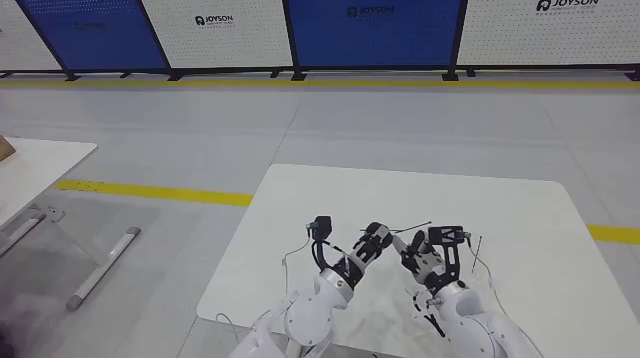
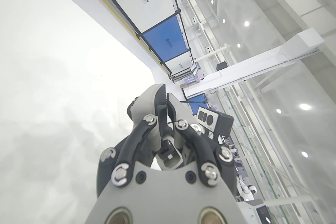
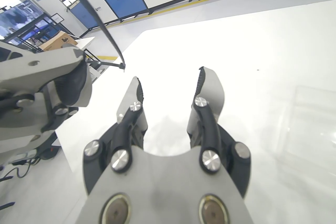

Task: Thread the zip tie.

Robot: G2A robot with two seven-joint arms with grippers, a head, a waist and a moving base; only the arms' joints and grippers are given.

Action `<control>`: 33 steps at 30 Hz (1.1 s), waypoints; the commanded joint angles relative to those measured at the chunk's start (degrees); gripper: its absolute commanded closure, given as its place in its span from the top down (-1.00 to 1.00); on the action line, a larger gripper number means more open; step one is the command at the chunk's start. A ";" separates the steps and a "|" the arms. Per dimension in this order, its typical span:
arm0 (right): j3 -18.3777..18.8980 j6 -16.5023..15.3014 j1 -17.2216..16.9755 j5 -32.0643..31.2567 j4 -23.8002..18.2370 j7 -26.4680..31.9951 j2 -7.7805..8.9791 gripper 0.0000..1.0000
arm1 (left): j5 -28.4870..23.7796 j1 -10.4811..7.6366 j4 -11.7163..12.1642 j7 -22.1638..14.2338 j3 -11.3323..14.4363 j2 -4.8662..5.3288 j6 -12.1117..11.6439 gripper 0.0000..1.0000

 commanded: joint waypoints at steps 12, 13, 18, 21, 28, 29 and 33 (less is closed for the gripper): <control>0.26 -2.16 -0.52 -0.19 -0.70 -0.72 -0.05 -0.32 | 0.15 -0.06 0.36 -0.16 0.20 -0.04 0.09 -1.00; 0.27 -2.31 -0.54 -0.26 -0.74 -0.69 -0.04 -0.30 | 0.16 -0.09 0.39 -0.17 0.22 -0.04 0.12 -1.00; 0.36 -3.24 -0.67 -0.15 -0.94 -0.17 -0.03 -0.32 | 0.26 -0.18 0.45 -0.32 0.27 -0.05 0.15 -1.00; 0.50 -3.88 -0.77 0.32 -0.99 0.07 -0.02 -0.30 | 0.55 -0.23 0.52 -0.34 0.26 -0.04 0.11 -1.00; 0.72 -4.13 -0.80 0.34 -1.08 0.91 0.00 -0.32 | 0.59 -0.33 0.67 -0.33 0.25 -0.07 0.23 -1.00; 0.71 -4.07 -0.77 0.29 -1.09 1.03 0.00 -0.34 | 0.60 -0.37 0.69 -0.34 0.24 -0.07 0.24 -1.00; 0.69 -4.11 -0.69 0.66 -1.20 0.99 -0.07 -0.34 | 0.75 -0.49 0.72 -0.54 0.21 -0.06 0.21 -1.00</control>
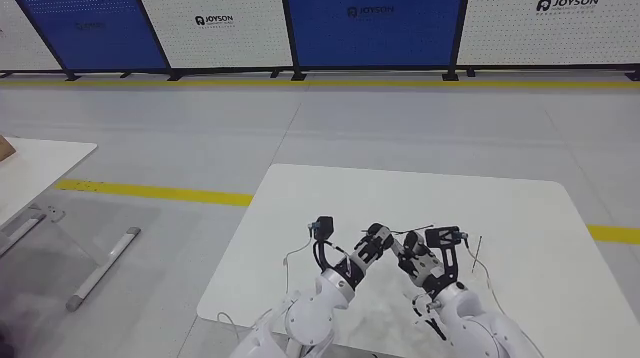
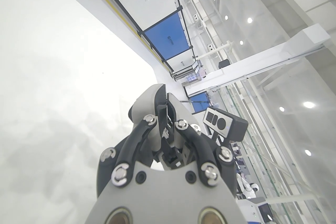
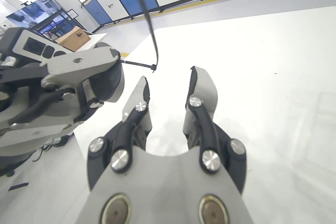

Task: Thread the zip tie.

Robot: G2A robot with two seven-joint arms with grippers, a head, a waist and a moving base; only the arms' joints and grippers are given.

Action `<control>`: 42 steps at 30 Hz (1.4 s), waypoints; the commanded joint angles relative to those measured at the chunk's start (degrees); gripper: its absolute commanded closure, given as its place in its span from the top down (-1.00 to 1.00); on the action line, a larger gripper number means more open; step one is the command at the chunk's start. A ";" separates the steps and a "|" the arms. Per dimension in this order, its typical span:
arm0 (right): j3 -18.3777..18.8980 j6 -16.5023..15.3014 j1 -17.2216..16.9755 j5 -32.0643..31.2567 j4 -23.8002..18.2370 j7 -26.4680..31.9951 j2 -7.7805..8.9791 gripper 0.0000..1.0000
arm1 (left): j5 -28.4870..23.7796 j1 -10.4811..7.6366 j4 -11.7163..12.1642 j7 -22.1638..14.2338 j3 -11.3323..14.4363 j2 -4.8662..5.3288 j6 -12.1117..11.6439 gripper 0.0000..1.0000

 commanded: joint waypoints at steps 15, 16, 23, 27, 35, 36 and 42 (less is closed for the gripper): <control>-0.02 0.01 0.52 1.08 -0.17 -0.37 -0.26 -0.68 | 0.30 -0.07 -0.08 -0.86 -0.28 0.10 0.19 -1.00; -0.04 0.03 0.53 1.11 -0.18 -0.40 -0.28 -0.68 | 0.32 -0.08 -0.06 -0.85 -0.30 0.10 0.19 -1.00; -0.22 0.17 0.61 1.16 -0.20 -0.35 -0.38 -0.68 | 0.80 -0.24 0.24 -0.75 -0.39 0.12 0.22 -1.00; -0.40 0.17 0.69 1.17 -0.16 -0.36 -0.45 -0.68 | 0.96 -0.26 0.44 -0.83 -0.38 0.13 0.21 -1.00; -0.51 0.26 0.64 1.13 -0.18 -0.41 -0.53 -0.96 | 1.12 -0.14 0.50 -0.77 -0.40 0.15 0.03 -1.00; -0.52 0.27 0.61 1.14 -0.16 -0.42 -0.54 -1.00 | 1.14 -0.10 0.50 -0.78 -0.40 0.15 -0.03 -1.00; -0.59 0.40 0.46 1.11 0.03 -0.52 -0.60 -1.00 | 1.24 0.22 0.40 -0.79 -0.46 0.20 -0.42 -1.00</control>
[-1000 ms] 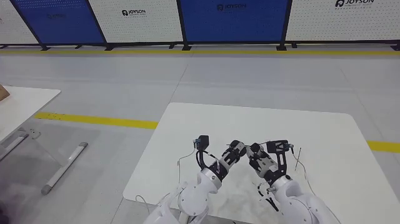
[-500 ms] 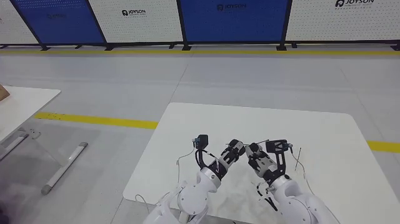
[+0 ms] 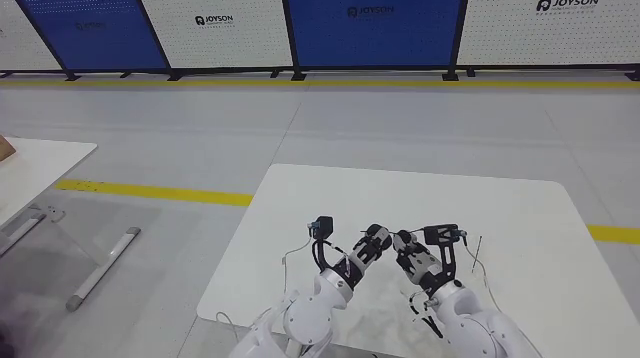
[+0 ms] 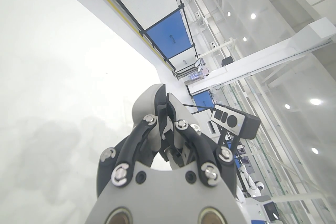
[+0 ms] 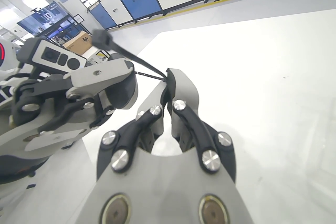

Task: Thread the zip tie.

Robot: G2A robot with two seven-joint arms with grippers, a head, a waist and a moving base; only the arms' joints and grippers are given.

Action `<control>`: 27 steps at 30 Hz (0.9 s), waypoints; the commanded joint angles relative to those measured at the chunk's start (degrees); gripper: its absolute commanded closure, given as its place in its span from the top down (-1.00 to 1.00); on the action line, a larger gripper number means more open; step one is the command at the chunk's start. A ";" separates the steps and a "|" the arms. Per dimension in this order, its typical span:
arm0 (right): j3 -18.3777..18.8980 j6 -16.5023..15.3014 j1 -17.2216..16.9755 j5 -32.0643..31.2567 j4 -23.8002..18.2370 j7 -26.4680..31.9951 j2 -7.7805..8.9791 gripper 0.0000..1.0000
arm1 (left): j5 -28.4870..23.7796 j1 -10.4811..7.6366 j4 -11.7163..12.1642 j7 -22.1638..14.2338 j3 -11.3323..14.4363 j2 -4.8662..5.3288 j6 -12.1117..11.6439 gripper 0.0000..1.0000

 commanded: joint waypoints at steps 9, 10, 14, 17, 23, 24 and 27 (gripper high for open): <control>-0.15 -0.30 0.01 1.16 0.59 1.36 -0.10 -1.00 | 0.05 0.85 -0.87 0.06 -0.15 0.12 -1.67 -1.00; -0.18 -0.39 -0.02 1.13 0.64 1.43 -0.09 -1.00 | 0.01 0.93 -0.93 0.06 -0.17 0.13 -1.94 -1.00; -0.18 -0.59 -0.20 1.02 0.68 1.52 -0.08 -1.00 | 0.04 1.15 -0.93 0.15 -0.23 0.17 -2.33 -1.00; 0.10 -0.89 -0.50 1.53 0.52 1.59 -0.04 -1.00 | 0.21 1.27 -0.85 0.35 -0.20 0.18 -2.32 -1.00; 0.60 -1.30 -1.06 1.88 0.10 1.24 0.05 -0.38 | 0.51 1.52 -0.96 0.29 0.13 0.19 -2.32 -1.00; 0.67 -1.31 -1.14 1.82 0.01 1.08 0.06 -0.38 | 0.62 1.56 -0.98 0.28 0.21 0.19 -2.31 -1.00; 0.74 -1.21 -1.28 1.58 -0.16 0.80 0.08 -0.44 | 0.74 1.58 -0.96 0.35 0.33 0.19 -2.25 -1.00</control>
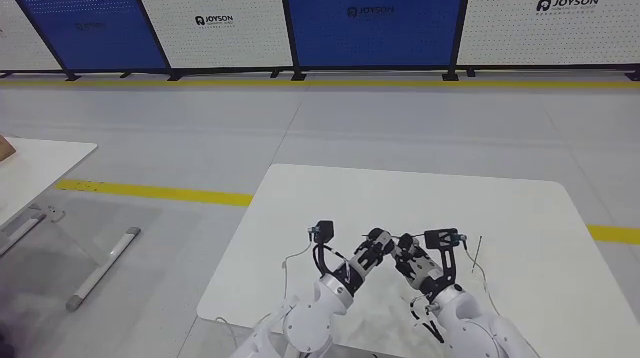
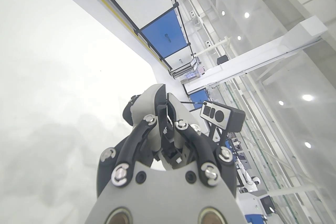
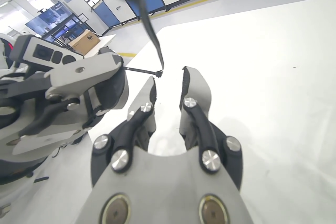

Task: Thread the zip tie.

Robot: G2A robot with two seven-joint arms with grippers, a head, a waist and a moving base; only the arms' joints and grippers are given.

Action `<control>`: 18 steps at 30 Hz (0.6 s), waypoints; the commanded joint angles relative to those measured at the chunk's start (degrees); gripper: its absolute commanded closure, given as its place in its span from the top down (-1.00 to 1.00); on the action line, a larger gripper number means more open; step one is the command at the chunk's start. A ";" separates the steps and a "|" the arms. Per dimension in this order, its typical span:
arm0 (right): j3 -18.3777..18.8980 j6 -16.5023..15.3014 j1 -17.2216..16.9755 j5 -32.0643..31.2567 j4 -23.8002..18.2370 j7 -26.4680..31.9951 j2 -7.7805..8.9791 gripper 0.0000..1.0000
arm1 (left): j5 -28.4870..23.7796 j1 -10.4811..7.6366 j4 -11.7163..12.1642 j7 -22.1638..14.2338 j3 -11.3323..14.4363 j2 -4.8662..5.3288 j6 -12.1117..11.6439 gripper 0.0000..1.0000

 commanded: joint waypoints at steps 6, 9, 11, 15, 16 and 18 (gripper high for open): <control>0.15 0.36 -0.15 -0.37 -0.24 -0.41 0.00 -0.60 | 0.40 0.06 -0.01 -0.02 0.30 0.00 0.32 -1.00; 0.28 0.30 -0.18 -0.50 -0.37 -0.56 0.02 -0.68 | 0.51 0.07 -0.04 0.02 0.40 0.00 0.45 -1.00; 0.40 0.23 -0.24 -0.52 -0.49 -0.66 0.04 -0.72 | 0.56 0.04 -0.07 0.03 0.53 -0.01 0.53 -1.00; 0.55 0.16 -0.33 -0.59 -0.63 -0.70 0.06 -0.74 | 0.72 -0.04 -0.10 0.10 0.71 -0.03 0.63 -1.00; 0.56 0.15 -0.34 -0.63 -0.65 -0.69 0.07 -0.74 | 0.73 -0.06 -0.10 0.14 0.73 -0.04 0.66 -1.00; 0.60 0.11 -0.36 -0.62 -0.68 -0.65 0.07 -0.74 | 0.72 -0.15 -0.05 0.28 0.77 -0.06 0.77 -1.00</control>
